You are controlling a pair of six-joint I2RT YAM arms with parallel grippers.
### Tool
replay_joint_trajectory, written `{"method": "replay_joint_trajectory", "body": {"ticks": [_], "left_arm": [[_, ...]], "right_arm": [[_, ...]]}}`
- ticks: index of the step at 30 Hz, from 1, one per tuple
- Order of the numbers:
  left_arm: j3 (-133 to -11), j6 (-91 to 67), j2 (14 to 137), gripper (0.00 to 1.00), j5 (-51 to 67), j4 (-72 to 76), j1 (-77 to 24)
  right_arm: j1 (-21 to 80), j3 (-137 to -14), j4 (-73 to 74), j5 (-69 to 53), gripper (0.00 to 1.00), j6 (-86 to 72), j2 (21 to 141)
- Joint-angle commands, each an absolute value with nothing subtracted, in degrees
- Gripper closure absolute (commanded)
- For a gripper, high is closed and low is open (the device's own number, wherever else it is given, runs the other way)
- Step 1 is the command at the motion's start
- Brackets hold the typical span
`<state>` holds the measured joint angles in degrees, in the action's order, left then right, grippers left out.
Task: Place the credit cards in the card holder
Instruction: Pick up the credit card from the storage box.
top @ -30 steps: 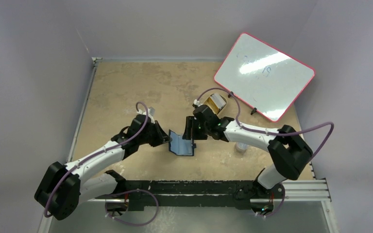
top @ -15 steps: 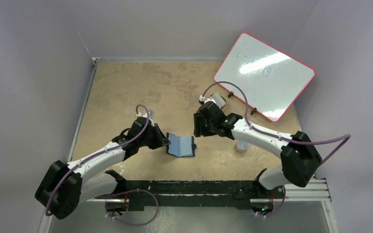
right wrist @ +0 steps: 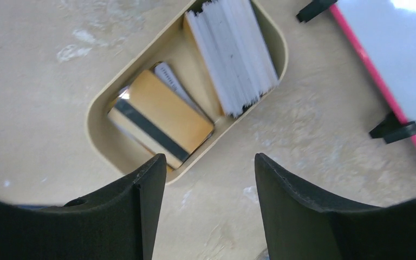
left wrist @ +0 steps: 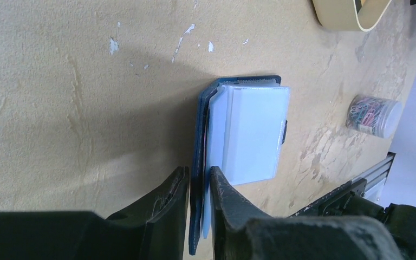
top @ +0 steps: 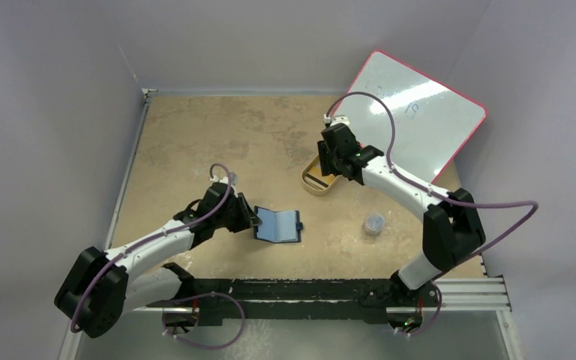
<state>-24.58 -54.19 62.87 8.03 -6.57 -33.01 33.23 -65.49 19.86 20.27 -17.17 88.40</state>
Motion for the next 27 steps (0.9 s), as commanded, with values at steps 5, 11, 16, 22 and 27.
{"method": "replay_joint_trajectory", "body": {"ticks": [5,11,16,22,27], "left_arm": [[-23.7,-53.6,61.8,0.83,7.9,-4.2,-32.8],[-22.7,-54.6,61.6,0.83,9.2,-2.4,-32.8],[-22.2,-55.0,60.8,0.83,9.5,-1.9,-32.8],[-21.6,-55.3,60.1,0.83,9.6,-1.7,-32.8],[-21.5,-55.3,60.0,0.83,9.6,-1.6,-32.8]], "right_arm": [[32.5,-73.1,17.2,29.8,0.36,-5.8,96.4],[32.4,-76.6,16.3,33.6,0.37,-1.8,102.3],[32.3,-77.7,15.3,34.2,0.38,0.1,105.5],[32.1,-78.4,15.1,36.0,0.40,0.8,107.9],[32.1,-79.4,16.4,38.5,0.47,0.3,108.8]]}}
